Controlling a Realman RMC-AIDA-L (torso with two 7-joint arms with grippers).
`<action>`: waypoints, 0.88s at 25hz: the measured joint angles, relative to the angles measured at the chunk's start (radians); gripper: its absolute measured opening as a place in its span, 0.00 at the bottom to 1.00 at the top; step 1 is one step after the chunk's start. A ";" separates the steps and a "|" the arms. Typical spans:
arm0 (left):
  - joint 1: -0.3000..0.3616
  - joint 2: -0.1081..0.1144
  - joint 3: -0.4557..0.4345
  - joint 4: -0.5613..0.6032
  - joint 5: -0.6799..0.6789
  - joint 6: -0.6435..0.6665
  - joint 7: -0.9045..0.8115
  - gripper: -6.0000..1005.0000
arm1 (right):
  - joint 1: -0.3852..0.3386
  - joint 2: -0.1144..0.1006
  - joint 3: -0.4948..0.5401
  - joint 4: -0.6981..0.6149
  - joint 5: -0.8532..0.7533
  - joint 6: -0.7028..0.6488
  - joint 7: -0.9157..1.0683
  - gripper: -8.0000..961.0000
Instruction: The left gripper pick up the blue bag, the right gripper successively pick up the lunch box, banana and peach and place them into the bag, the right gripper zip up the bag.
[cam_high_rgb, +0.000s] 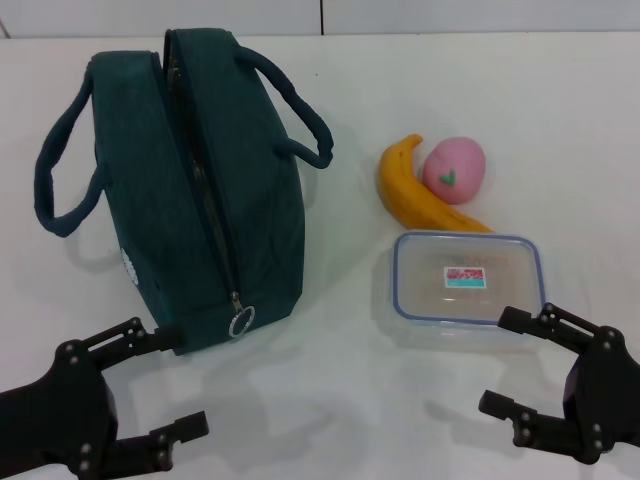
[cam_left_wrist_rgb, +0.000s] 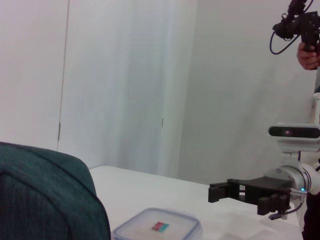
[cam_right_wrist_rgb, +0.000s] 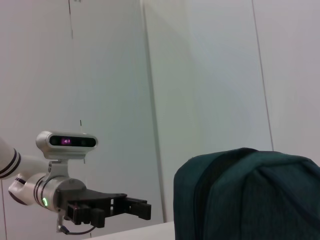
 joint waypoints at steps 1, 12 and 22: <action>0.000 0.000 0.000 0.000 0.000 0.000 0.000 0.84 | 0.000 0.000 0.000 0.000 0.001 0.000 0.000 0.84; 0.000 0.000 0.000 0.000 -0.015 0.002 -0.034 0.84 | -0.001 0.000 0.000 0.000 0.005 0.001 0.003 0.83; -0.017 0.071 -0.074 0.003 -0.213 -0.001 -0.546 0.84 | -0.002 0.000 0.000 0.000 0.005 -0.001 0.005 0.83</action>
